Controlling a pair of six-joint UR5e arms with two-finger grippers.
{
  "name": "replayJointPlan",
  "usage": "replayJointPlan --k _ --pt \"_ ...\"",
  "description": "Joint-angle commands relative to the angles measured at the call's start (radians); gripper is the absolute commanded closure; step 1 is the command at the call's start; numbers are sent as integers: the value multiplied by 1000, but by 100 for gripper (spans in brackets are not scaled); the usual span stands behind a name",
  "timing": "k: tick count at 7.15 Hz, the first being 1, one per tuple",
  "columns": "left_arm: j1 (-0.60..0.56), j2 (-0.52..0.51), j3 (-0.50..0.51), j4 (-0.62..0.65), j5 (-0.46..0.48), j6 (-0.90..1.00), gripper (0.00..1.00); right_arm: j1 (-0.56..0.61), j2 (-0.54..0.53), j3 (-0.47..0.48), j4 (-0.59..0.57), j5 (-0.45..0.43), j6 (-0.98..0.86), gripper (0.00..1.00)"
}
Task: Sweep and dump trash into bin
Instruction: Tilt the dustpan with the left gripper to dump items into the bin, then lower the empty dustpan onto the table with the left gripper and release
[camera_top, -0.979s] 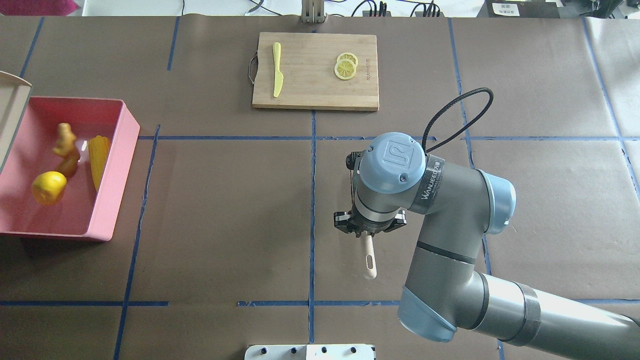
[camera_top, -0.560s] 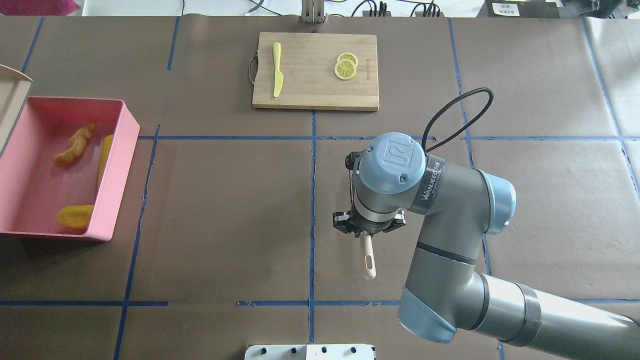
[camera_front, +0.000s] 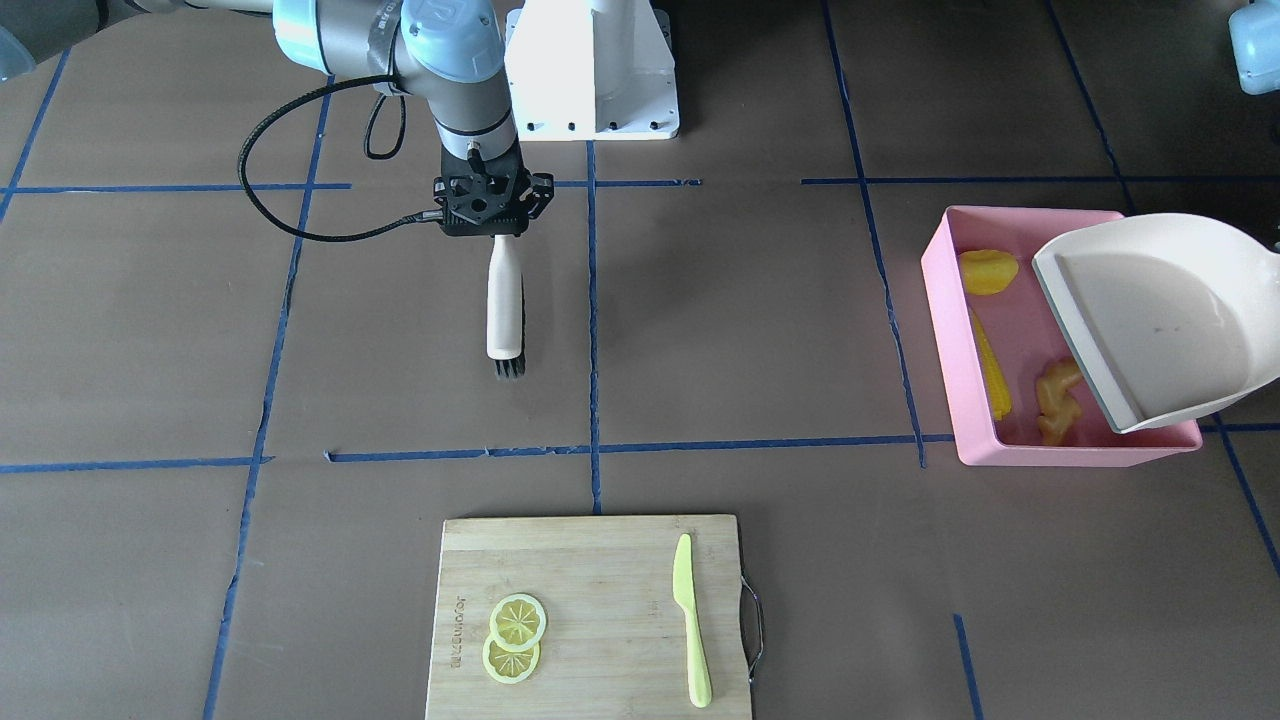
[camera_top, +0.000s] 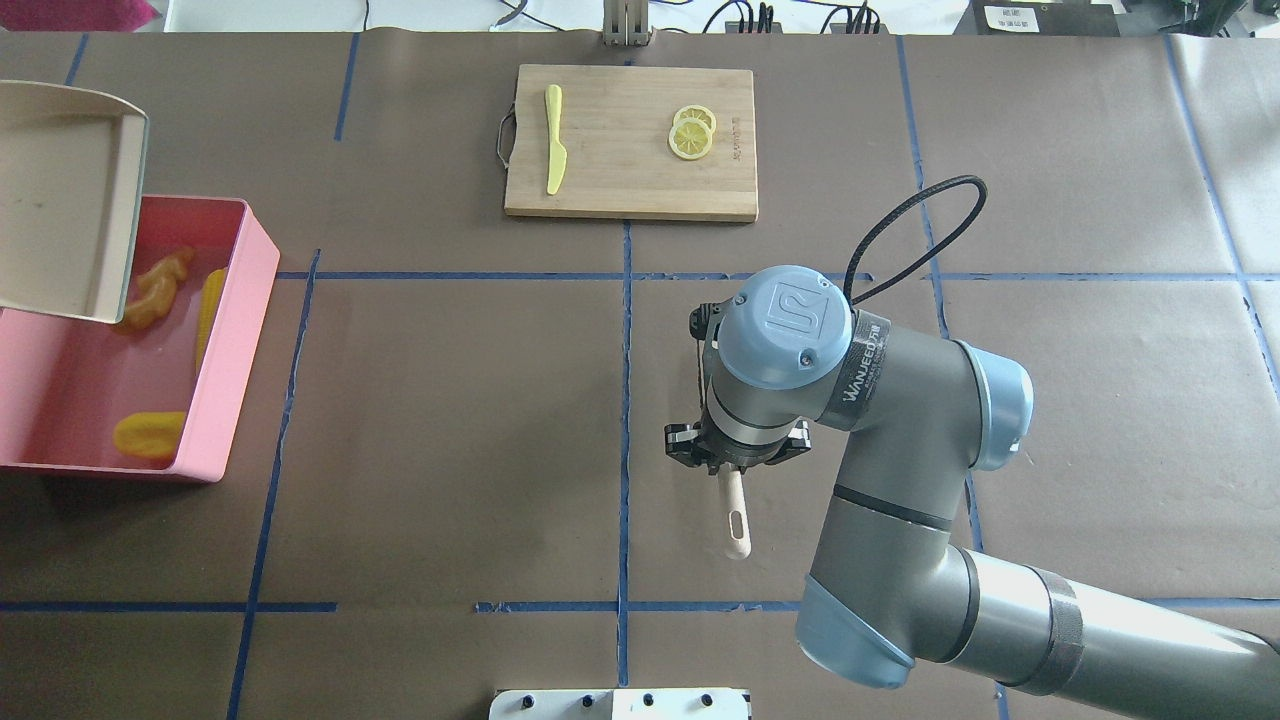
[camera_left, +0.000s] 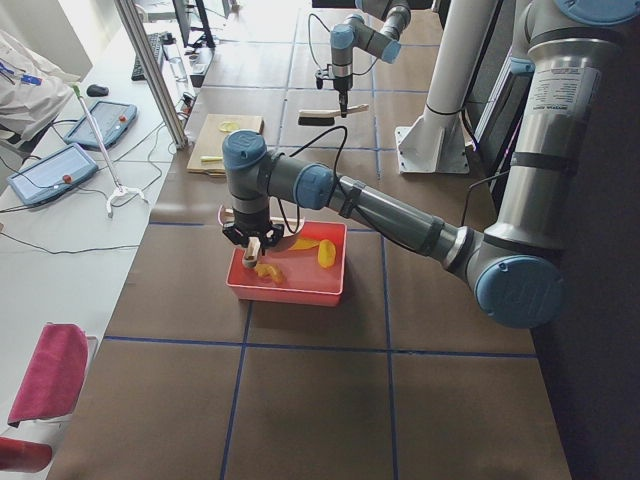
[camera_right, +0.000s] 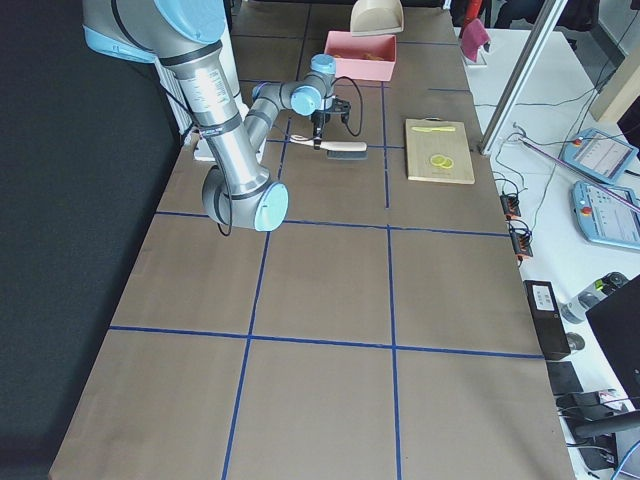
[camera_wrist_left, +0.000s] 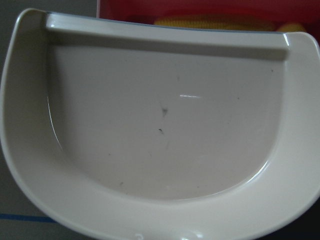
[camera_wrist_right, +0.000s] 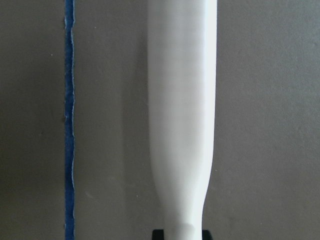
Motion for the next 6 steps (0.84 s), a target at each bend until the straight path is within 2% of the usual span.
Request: replayJointPlan --k 1,3,5,6 --pt "145 -22 -36 -110 -34 -232 100 0 -2 8 0 0 0 100" --pt "305 -52 -37 -251 -29 -474 100 -3 -2 11 0 0 2 100" --pt "492 -115 -32 -316 -5 -669 98 -5 -2 11 0 0 9 100" --pt "566 -149 -24 -318 79 -706 96 -5 -2 11 0 0 11 100"
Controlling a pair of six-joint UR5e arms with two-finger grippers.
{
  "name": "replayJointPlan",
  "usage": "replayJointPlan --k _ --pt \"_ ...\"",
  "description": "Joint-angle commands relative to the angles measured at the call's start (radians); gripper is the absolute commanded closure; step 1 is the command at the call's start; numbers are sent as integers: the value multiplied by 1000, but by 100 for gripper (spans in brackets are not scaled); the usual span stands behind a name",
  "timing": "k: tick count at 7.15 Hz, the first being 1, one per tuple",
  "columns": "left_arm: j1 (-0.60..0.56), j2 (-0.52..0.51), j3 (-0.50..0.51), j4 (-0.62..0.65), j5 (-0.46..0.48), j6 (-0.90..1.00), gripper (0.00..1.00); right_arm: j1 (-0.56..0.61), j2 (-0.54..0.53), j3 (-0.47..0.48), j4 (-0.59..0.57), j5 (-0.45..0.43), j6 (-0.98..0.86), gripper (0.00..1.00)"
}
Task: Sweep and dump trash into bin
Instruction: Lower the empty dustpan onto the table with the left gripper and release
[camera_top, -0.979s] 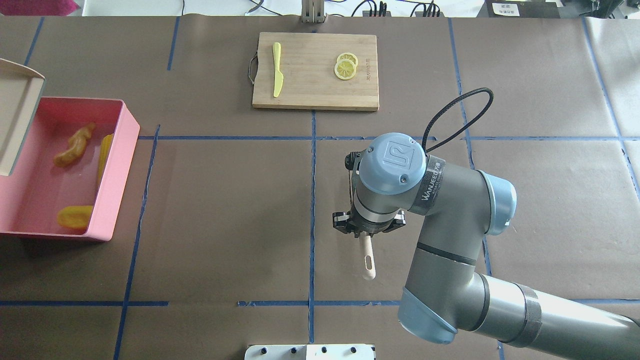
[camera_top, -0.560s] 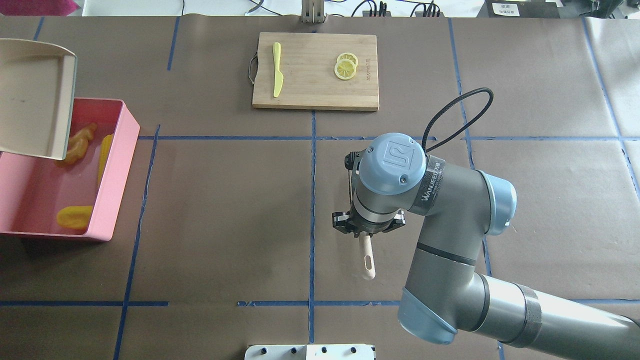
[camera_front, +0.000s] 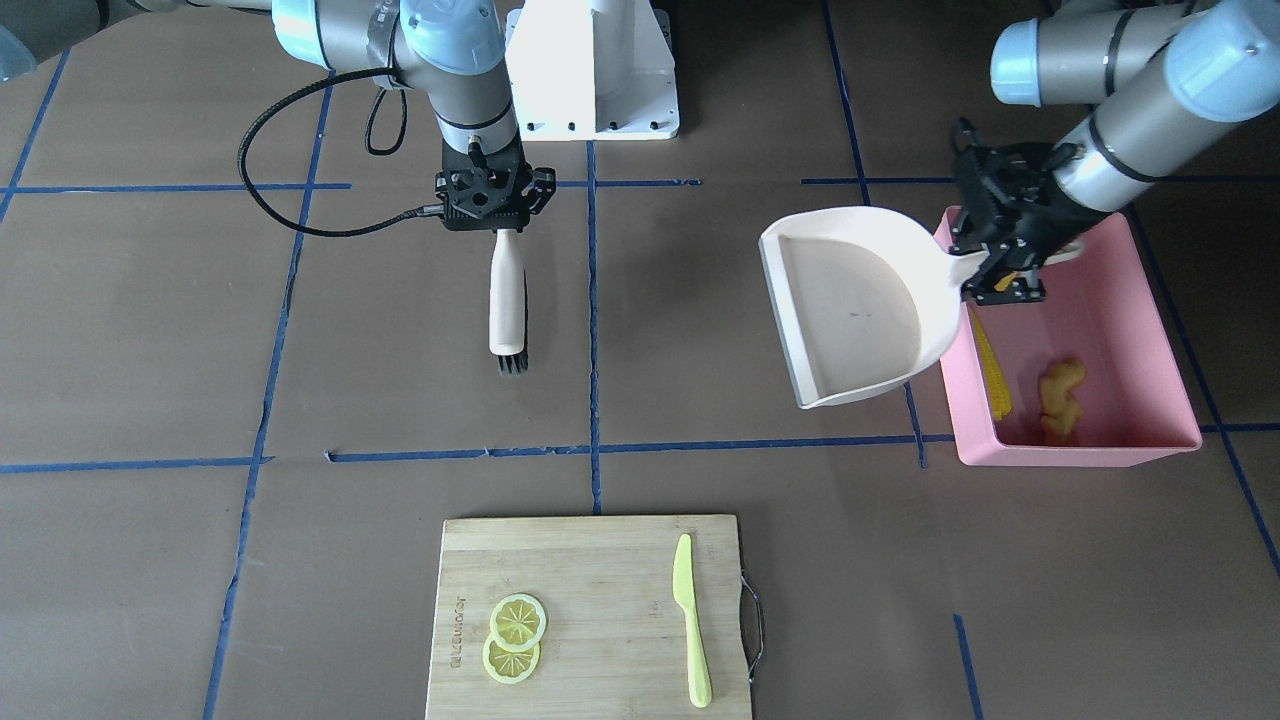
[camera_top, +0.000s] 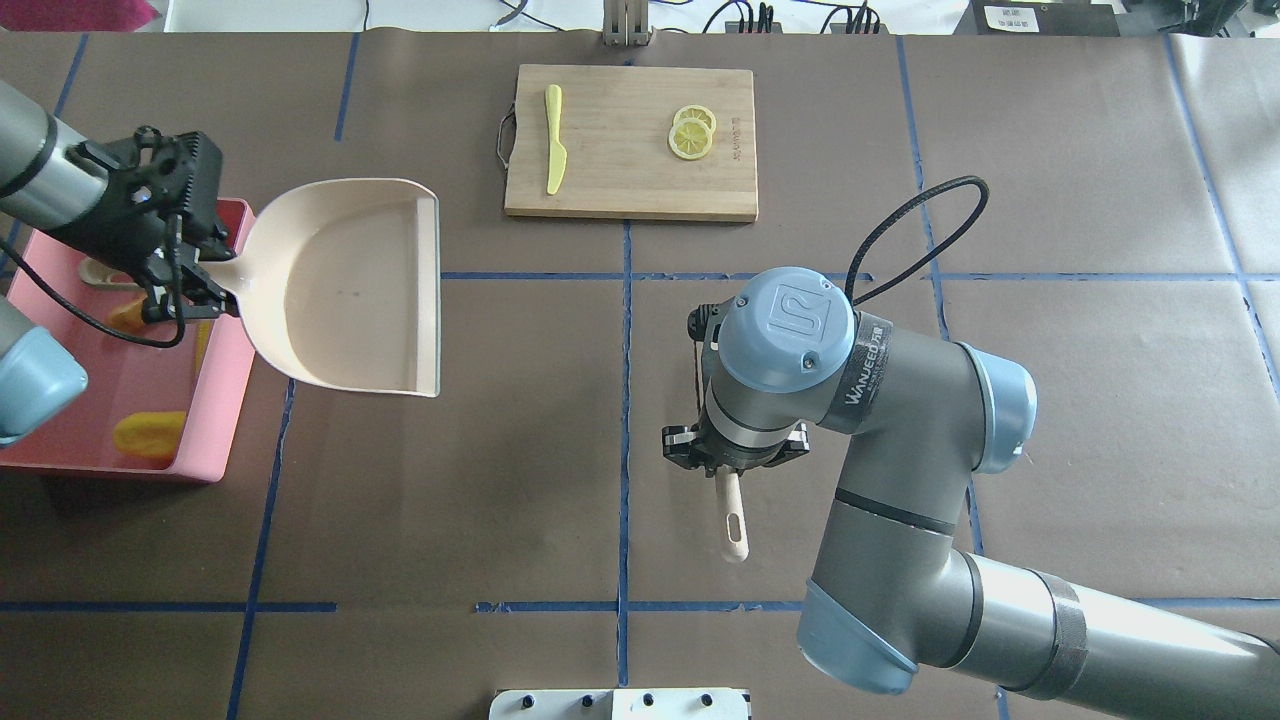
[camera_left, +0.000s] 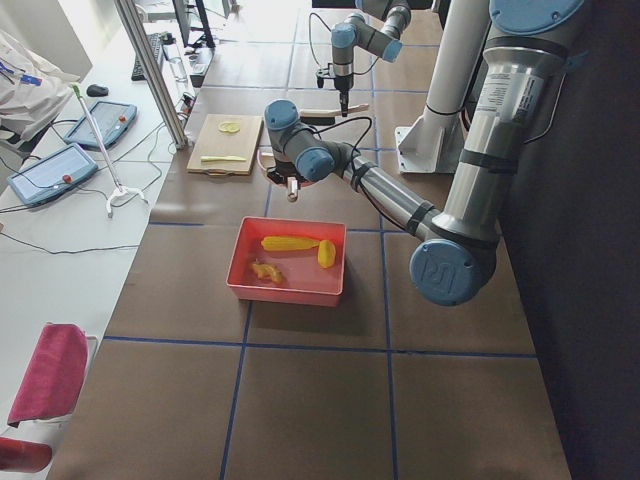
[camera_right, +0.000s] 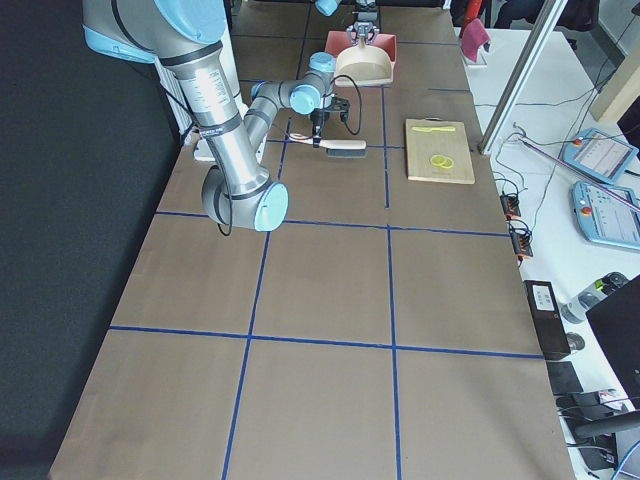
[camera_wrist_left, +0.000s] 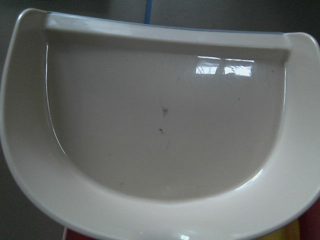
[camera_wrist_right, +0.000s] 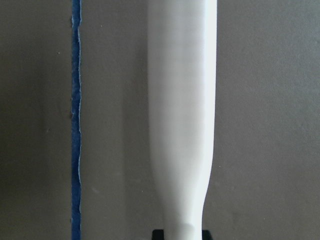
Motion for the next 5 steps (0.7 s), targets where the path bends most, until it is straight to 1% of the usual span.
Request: replayJointPlan --k 1,2,3,4,5 --pt "183 -73 24 -17 123 -124 94 -1 1 0 0 0 4 100" --pt "227 -122 65 -20 169 -144 89 -1 1 2 0 0 9 100" --pt "263 -154 104 -29 177 -155 87 -1 1 2 0 0 9 100" --pt "290 -171 152 -90 183 -183 86 -1 0 2 0 0 9 100" --pt "323 -171 194 -164 227 -203 84 -1 1 2 0 0 9 100"
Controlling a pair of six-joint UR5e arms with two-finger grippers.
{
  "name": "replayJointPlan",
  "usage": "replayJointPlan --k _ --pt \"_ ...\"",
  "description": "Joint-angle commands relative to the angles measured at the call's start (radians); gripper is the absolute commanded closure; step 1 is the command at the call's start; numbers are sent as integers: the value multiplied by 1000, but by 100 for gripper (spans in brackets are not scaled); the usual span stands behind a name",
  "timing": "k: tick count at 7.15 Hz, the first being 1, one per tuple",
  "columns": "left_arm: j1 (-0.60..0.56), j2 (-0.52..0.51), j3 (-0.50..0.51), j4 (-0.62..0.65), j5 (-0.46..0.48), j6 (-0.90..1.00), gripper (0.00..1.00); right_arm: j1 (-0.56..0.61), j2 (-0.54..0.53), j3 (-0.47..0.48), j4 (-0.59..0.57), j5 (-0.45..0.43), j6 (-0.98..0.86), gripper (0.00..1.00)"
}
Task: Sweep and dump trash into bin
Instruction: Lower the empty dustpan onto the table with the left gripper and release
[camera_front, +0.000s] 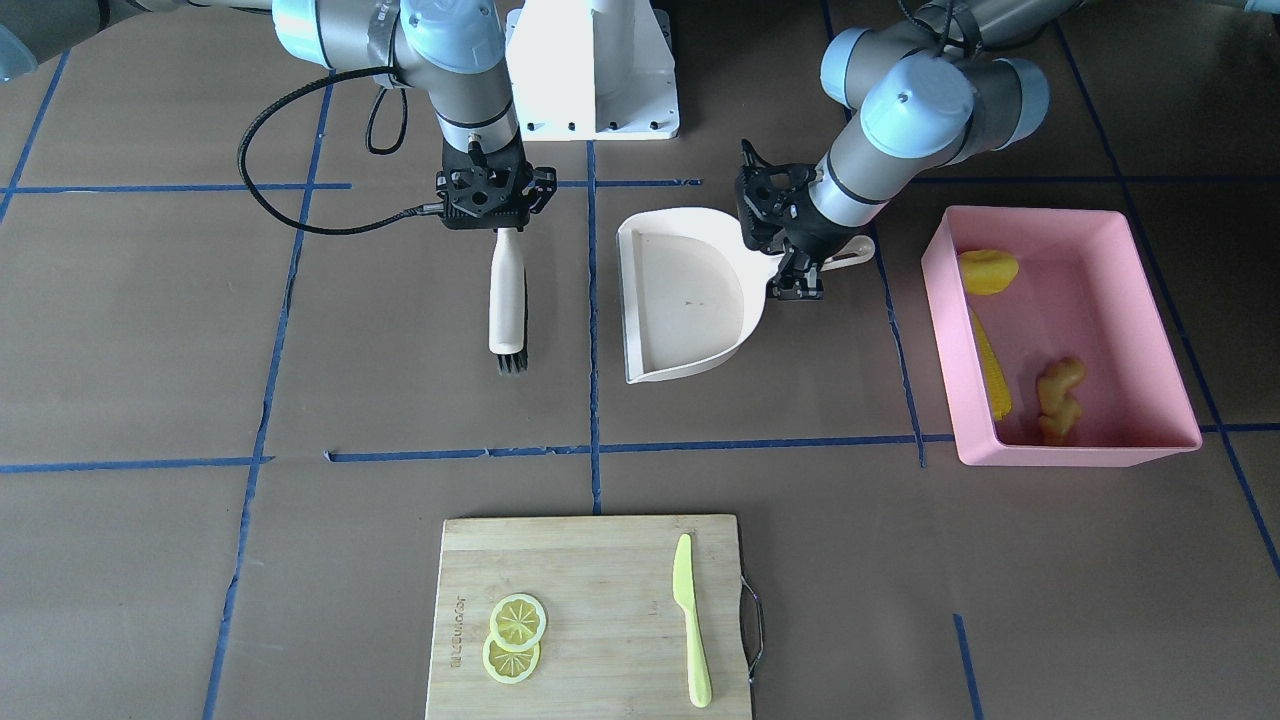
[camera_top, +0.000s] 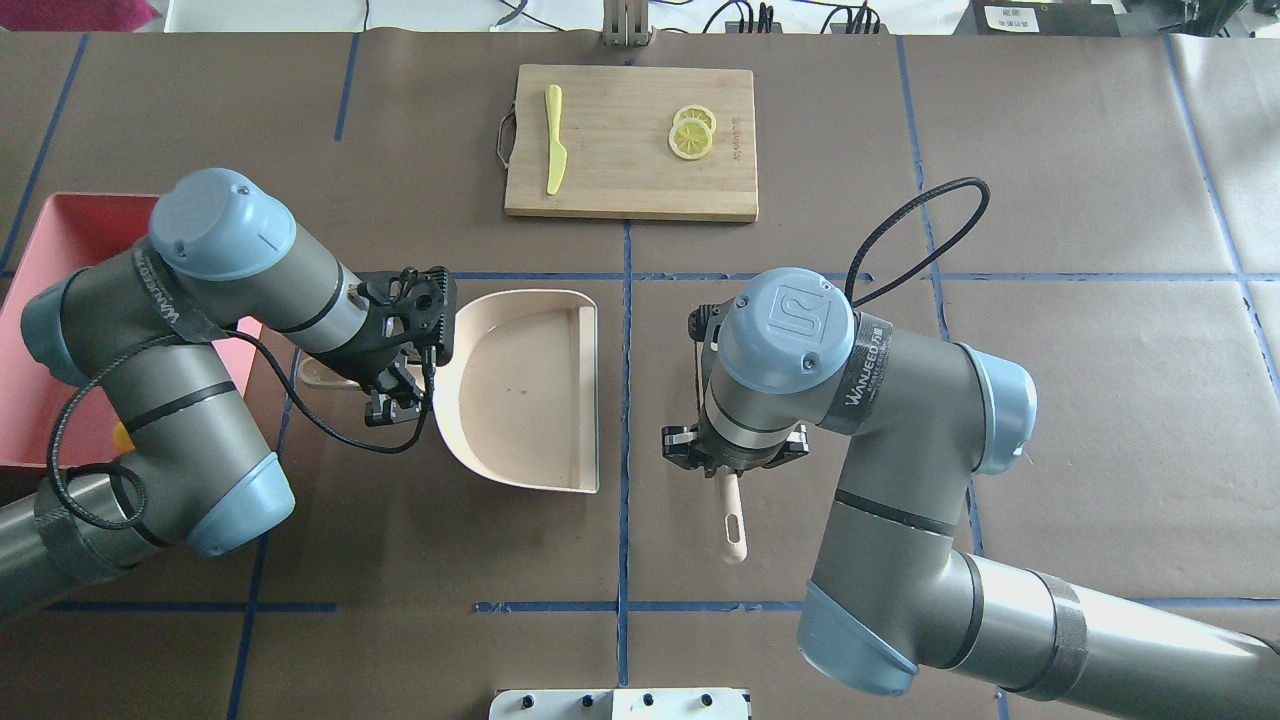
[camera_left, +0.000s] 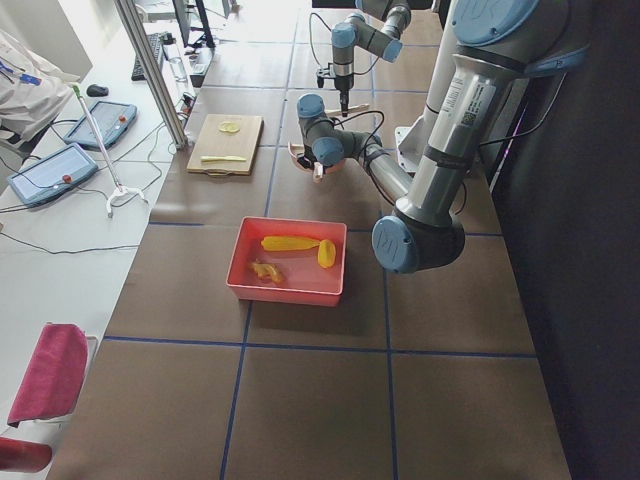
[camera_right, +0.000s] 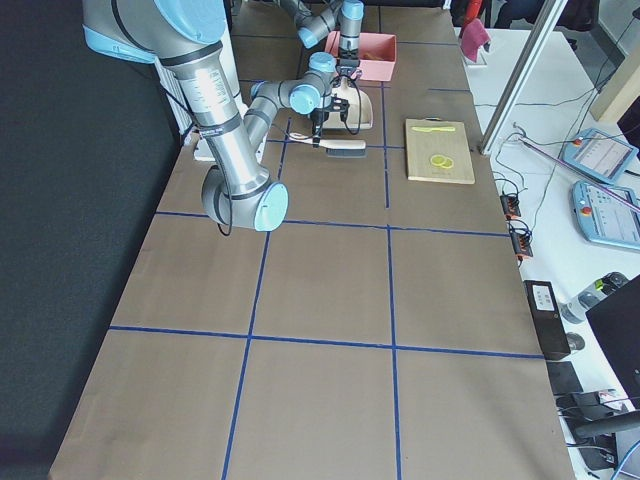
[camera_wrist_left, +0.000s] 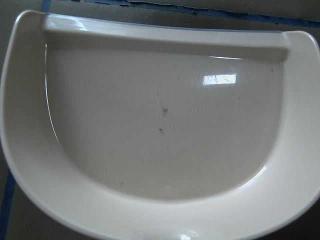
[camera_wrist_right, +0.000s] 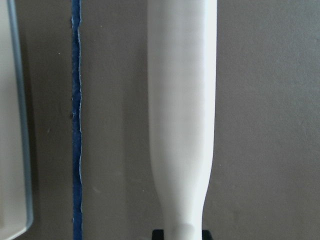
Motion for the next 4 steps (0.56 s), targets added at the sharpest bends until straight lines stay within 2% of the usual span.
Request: replayJointPlan --k 1,4 --pt "62 -11 78 -112 56 -57 80 0 -1 0 0 0 0 100" --pt "64 -18 77 -110 54 -60 54 0 -1 0 0 0 0 100"
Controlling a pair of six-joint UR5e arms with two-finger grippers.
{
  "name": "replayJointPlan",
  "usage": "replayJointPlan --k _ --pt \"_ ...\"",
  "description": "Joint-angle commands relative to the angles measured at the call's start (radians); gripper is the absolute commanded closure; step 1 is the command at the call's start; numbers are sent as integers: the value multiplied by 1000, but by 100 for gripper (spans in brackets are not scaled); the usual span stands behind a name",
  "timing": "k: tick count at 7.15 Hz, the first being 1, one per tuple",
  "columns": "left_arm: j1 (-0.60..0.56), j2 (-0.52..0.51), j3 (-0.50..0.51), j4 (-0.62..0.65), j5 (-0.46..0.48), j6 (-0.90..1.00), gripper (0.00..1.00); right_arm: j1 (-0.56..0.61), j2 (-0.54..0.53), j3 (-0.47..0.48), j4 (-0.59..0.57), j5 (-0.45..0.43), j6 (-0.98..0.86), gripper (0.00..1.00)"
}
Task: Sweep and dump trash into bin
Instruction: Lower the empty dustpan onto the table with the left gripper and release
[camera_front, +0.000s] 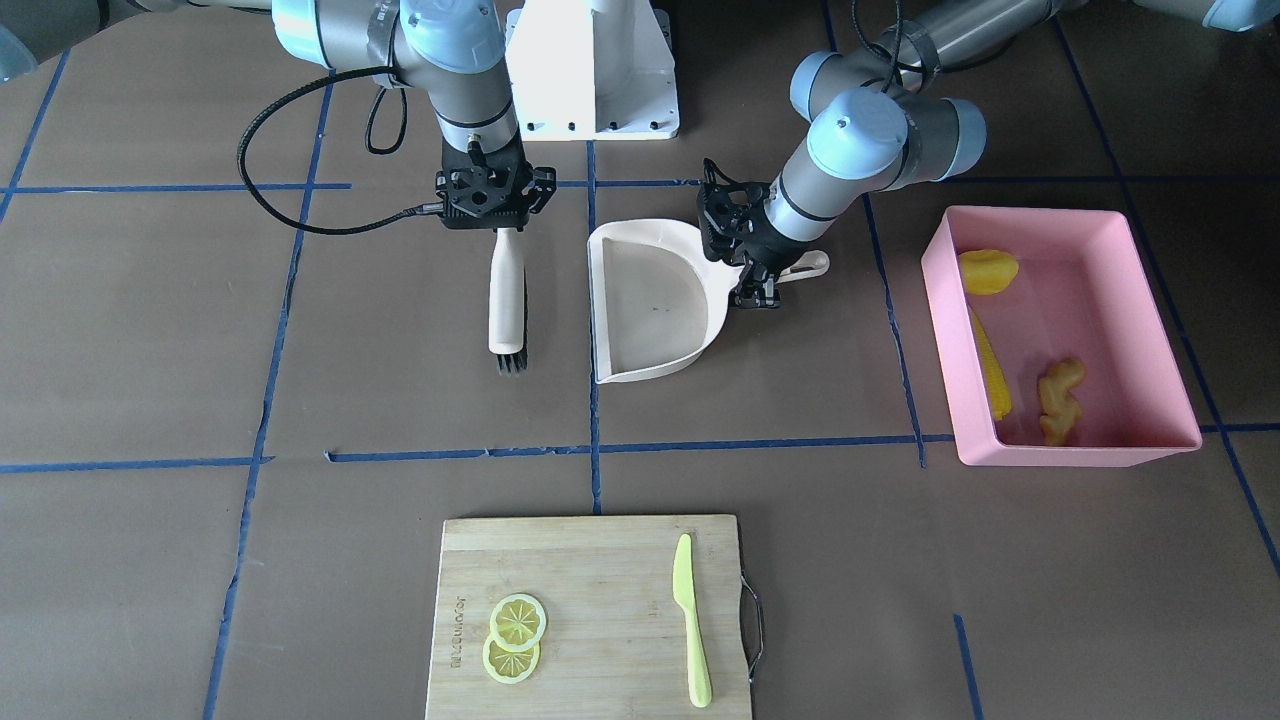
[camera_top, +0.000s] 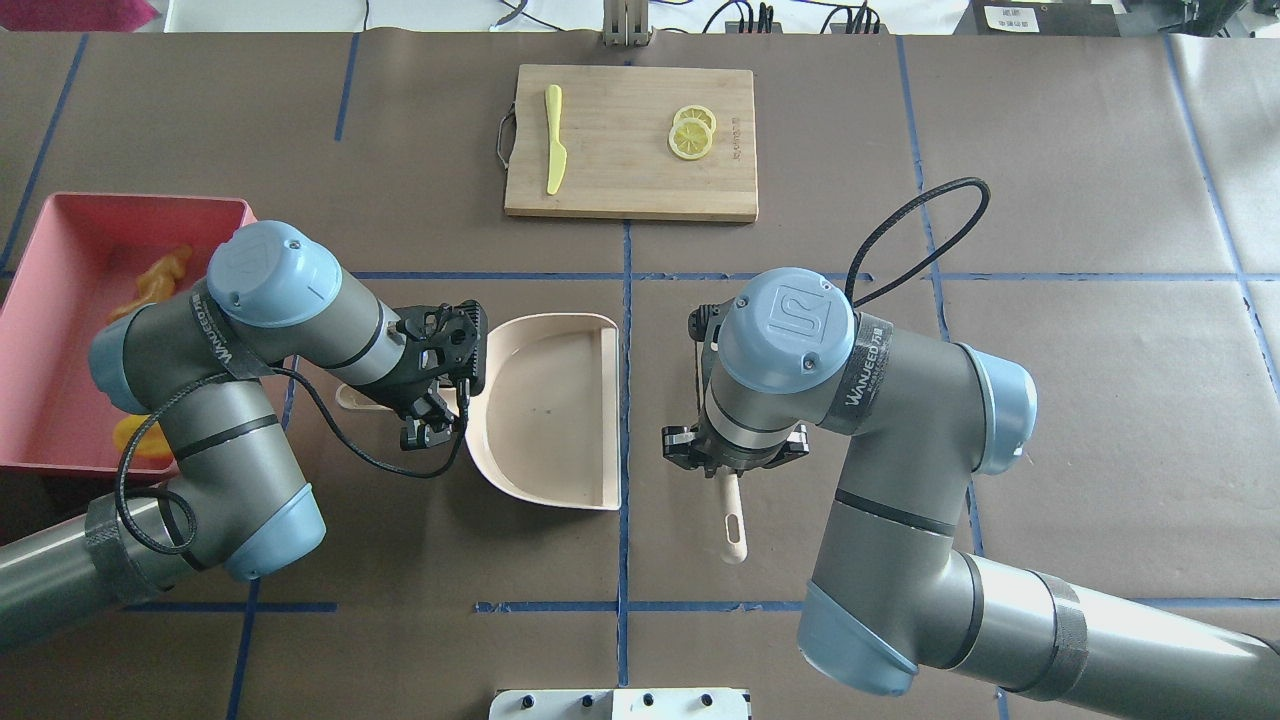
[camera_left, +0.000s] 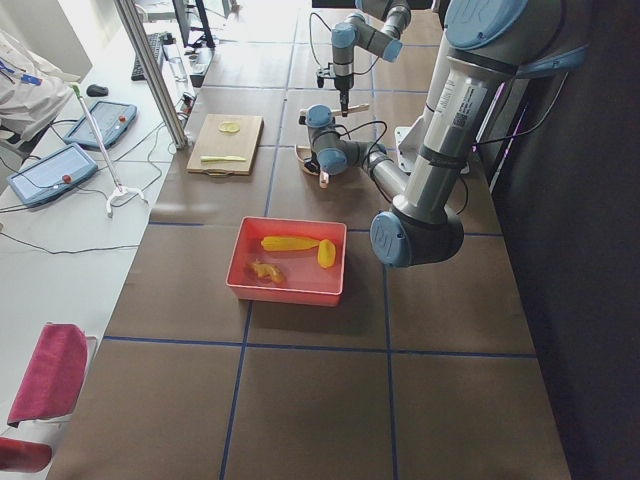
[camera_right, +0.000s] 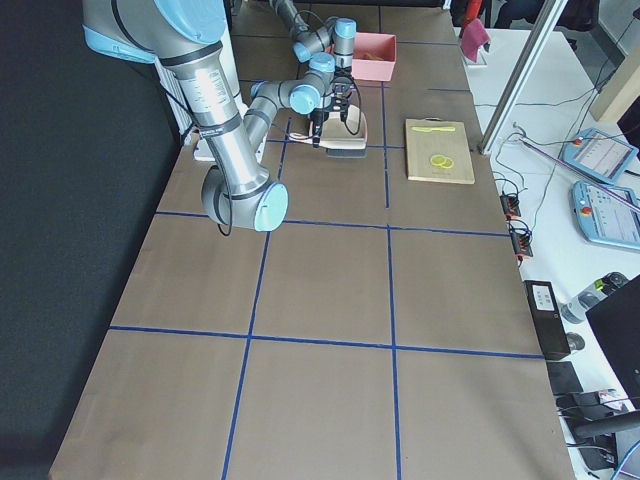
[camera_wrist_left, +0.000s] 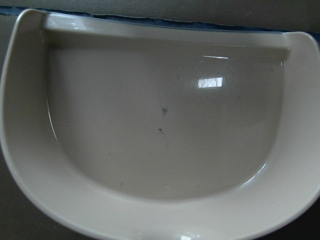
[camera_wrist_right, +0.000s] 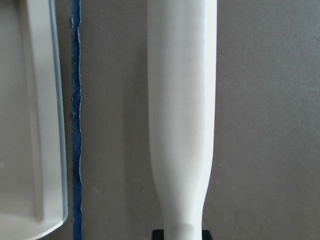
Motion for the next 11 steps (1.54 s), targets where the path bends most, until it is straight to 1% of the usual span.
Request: replayJointPlan --k 1,3,4,5,6,7,8,9,10,11 --pt "0 0 1 -2 1 1 1 0 0 -1 0 0 2 100" --pt "-11 2 -19 10 -5 0 0 0 0 1 0 -2 2 100" --pt "-33 6 -62 55 -13 0 0 0 0 -1 0 -2 2 100" --pt "-58 10 -144 192 -51 0 0 0 -2 -1 0 -2 0 100" --pt "-78 11 -241 320 -55 4 0 0 0 -1 0 0 0 100" --pt "-107 11 -295 418 -48 6 0 0 -2 -1 0 0 0 100" --pt "-168 16 -303 430 -47 12 0 0 -3 -1 0 0 0 100" --pt "-239 67 -306 427 -51 68 0 2 -3 -1 0 -2 0 100" --pt "-321 132 -299 435 -55 181 0 0 -3 -2 0 -2 0 100" --pt "-412 199 -290 435 -56 178 0 2 -3 -2 0 -2 0 100"
